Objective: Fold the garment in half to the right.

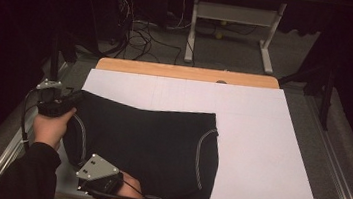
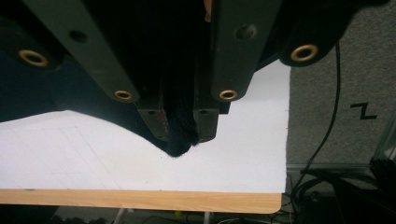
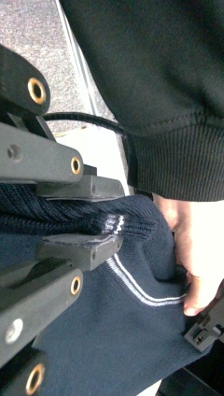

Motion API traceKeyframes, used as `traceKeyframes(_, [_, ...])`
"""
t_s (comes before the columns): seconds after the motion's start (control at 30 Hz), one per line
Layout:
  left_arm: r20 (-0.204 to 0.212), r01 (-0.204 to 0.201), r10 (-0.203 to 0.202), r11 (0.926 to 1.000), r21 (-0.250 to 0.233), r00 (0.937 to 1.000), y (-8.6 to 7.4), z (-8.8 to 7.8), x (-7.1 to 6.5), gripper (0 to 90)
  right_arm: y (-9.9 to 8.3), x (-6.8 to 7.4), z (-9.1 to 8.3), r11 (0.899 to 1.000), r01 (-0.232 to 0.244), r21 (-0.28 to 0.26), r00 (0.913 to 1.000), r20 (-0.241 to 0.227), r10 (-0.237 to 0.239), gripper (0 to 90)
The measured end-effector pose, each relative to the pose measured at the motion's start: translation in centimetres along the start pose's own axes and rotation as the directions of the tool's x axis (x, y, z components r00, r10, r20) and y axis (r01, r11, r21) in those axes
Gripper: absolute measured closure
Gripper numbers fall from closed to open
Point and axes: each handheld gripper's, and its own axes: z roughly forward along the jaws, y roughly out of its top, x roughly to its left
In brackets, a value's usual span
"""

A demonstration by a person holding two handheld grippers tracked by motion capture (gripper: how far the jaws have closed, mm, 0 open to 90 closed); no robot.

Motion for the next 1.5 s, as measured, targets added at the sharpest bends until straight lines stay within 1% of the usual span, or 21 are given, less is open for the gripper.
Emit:
traceKeyframes(0.07, [0.008,0.003,-0.003,1.0,0.007,1.0,0.1,0.1,-0.3,75.8,-0.1,-0.2,-0.4,1.0,-0.003,0.0,1.0,0.004,0.003,75.4])
traceKeyframes(0.17, [0.006,0.002,-0.002,0.9999,0.012,1.0,0.2,0.1,-0.8,75.8,-0.3,-0.5,-0.9,1.0,-0.009,-0.007,0.9999,0.009,0.009,75.4])
traceKeyframes(0.27, [-0.002,0.0,0.001,0.9998,0.021,1.0,0.3,0.1,-1.2,75.8,-0.5,-0.9,-1.5,1.0,-0.016,-0.018,0.9998,0.012,0.016,75.4])
traceKeyframes(0.33, [-0.008,-0.011,0.011,0.9996,0.024,0.9999,0.5,0.2,-1.7,75.7,-0.7,-1.2,-1.9,0.999,-0.02,-0.026,0.9996,0.018,0.02,75.4])
traceKeyframes(0.57, [-0.022,-0.044,0.044,0.9988,0.02,0.9988,1.5,0.5,-4.0,75.7,-1.6,-2.2,-3.8,0.998,-0.04,-0.05,0.9982,0.044,0.042,75.2])
traceKeyframes(0.7, [-0.018,-0.053,0.054,0.9985,0.012,0.9984,1.8,0.8,-5.5,75.7,-2.1,-2.8,-5.0,0.997,-0.05,-0.061,0.9966,0.062,0.054,75.2])
traceKeyframes(0.8, [-0.004,-0.057,0.057,0.9983,0.01,0.9984,2.0,1.3,-6.6,75.6,-2.5,-3.1,-5.8,0.996,-0.058,-0.066,0.9951,0.076,0.063,75.1])
traceKeyframes(0.87, [0.002,-0.049,0.049,0.9987,0.013,0.9988,2.1,1.7,-7.1,75.6,-2.9,-3.4,-6.4,0.996,-0.063,-0.069,0.9938,0.087,0.069,75.1])
traceKeyframes(0.93, [0.007,-0.05,0.05,0.9987,0.011,0.9987,2.1,2.1,-7.8,75.6,-3.4,-3.8,-6.9,0.995,-0.073,-0.07,0.9921,0.097,0.08,75.1])
traceKeyframes(1.0, [0.006,-0.057,0.057,0.9983,0.01,0.9984,2.2,2.5,-8.5,75.6,-3.9,-4.2,-7.4,0.994,-0.083,-0.07,0.99,0.108,0.09,75.0])
traceKeyframes(1.1, [-0.009,-0.071,0.071,0.9975,0.004,0.9974,2.2,3.1,-9.5,75.5,-4.6,-4.8,-8.1,0.993,-0.098,-0.066,0.9864,0.126,0.106,75.0])
traceKeyframes(1.23, [0.001,-0.077,0.077,0.997,0.008,0.997,2.4,3.8,-10.6,75.5,-5.4,-5.4,-9.0,0.991,-0.113,-0.067,0.9821,0.144,0.121,75.0])
traceKeyframes(1.3, [0.009,-0.088,0.088,0.9961,0.01,0.9961,2.3,4.2,-11.3,75.5,-5.8,-5.7,-9.5,0.992,-0.114,-0.061,0.9807,0.153,0.122,75.0])
traceKeyframes(1.37, [0.028,-0.084,0.084,0.9964,0.009,0.9961,2.3,4.6,-11.9,75.5,-6.5,-6.0,-9.9,0.991,-0.121,-0.057,0.9785,0.161,0.129,74.9])
traceKeyframes(1.4, [0.044,-0.079,0.079,0.9969,0.004,0.9959,2.3,4.8,-12.2,75.5,-6.6,-6.2,-10.1,0.99,-0.127,-0.056,0.9779,0.16,0.135,74.8])
traceKeyframes(1.43, [0.05,-0.078,0.078,0.997,0.0,0.9957,2.3,5.0,-12.4,75.5,-6.8,-6.3,-10.3,0.989,-0.135,-0.055,0.9773,0.157,0.142,74.8])
traceKeyframes(1.5, [0.058,-0.089,0.089,0.996,0.003,0.9944,2.4,5.4,-13.1,75.5,-7.2,-6.5,-10.8,0.989,-0.136,-0.056,0.9758,0.165,0.144,74.8])
